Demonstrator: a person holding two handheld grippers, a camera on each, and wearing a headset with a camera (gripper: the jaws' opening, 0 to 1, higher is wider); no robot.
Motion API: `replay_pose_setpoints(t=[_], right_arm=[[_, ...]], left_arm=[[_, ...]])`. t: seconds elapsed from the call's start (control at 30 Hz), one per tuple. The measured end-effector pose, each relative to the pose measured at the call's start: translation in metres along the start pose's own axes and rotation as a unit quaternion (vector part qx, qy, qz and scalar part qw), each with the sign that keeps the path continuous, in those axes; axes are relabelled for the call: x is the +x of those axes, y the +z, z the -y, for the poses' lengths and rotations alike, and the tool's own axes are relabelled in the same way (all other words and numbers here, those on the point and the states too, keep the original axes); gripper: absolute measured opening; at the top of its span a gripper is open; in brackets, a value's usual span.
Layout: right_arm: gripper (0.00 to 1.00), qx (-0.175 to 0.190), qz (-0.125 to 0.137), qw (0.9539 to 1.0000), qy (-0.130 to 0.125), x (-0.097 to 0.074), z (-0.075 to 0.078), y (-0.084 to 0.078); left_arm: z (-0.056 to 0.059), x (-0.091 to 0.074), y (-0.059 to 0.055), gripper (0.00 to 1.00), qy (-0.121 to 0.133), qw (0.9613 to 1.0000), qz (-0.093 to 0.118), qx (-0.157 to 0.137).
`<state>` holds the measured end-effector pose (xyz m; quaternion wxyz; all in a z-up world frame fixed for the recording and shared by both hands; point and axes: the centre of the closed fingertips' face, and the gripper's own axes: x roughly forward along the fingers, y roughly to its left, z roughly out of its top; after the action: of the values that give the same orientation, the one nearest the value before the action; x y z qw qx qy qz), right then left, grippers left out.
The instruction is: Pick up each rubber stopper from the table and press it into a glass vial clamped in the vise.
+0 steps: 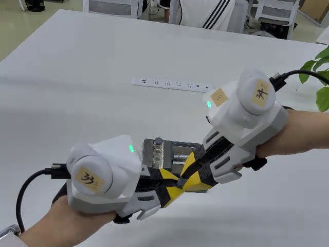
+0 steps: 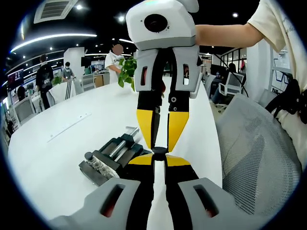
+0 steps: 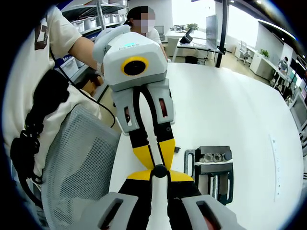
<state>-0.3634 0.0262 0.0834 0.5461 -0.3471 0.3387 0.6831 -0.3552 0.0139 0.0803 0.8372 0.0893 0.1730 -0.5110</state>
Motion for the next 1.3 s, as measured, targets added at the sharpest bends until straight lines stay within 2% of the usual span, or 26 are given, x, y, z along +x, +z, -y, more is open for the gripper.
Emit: replay_pose_setpoints(t=[0.2,0.37,0.47,0.53,0.63,0.7,0.77,0.9,0.93,1.0,1.1,1.3], right_arm=[[0.07,0.002,-0.005,1.0,0.0,0.002,0.002,-0.002],[0.07,0.001,-0.008,1.0,-0.003,0.003,0.005,-0.002],[0.07,0.003,-0.008,1.0,-0.005,0.003,0.007,-0.001],[0.07,0.003,-0.01,0.9999,-0.004,0.004,0.006,-0.002],[0.07,0.001,-0.013,0.9999,-0.002,0.005,0.006,-0.002],[0.07,0.002,-0.013,0.9999,-0.001,0.006,0.005,-0.002],[0.07,0.0,-0.015,0.9999,0.0,0.007,0.006,-0.003],[0.07,-0.006,-0.018,0.9998,-0.001,0.008,0.007,-0.003],[0.07,-0.006,-0.019,0.9998,-0.002,0.008,0.008,-0.003],[0.07,-0.008,-0.019,0.9998,-0.004,0.009,0.01,-0.003],[0.07,-0.013,-0.021,0.9997,-0.005,0.01,0.012,-0.002],[0.06,-0.025,-0.031,0.9992,-0.008,0.012,0.021,-0.004]], left_arm=[[-0.001,0.0,0.002,0.08,-0.002,1.0,0.008,-0.002],[-0.008,-0.001,-0.002,0.26,0.017,0.9999,0.001,-0.005],[-0.02,-0.004,-0.012,0.44,0.051,0.9986,-0.016,-0.003],[-0.023,-0.006,-0.012,0.55,0.06,0.9982,-0.011,-0.004],[-0.033,-0.011,-0.019,0.65,0.077,0.9967,-0.012,-0.024],[-0.038,-0.014,-0.024,0.7,0.084,0.996,-0.014,-0.028],[-0.043,-0.019,-0.029,0.74,0.1,0.9941,-0.018,-0.039],[-0.052,-0.028,-0.036,0.85,0.123,0.9905,-0.012,-0.061],[-0.053,-0.03,-0.036,0.91,0.126,0.9901,-0.01,-0.061],[-0.06,-0.034,-0.041,0.99,0.143,0.987,-0.01,-0.073],[-0.065,-0.04,-0.049,0.99,0.147,0.9856,-0.009,-0.084],[-0.068,-0.048,-0.054,0.99,0.158,0.9828,-0.013,-0.094]])
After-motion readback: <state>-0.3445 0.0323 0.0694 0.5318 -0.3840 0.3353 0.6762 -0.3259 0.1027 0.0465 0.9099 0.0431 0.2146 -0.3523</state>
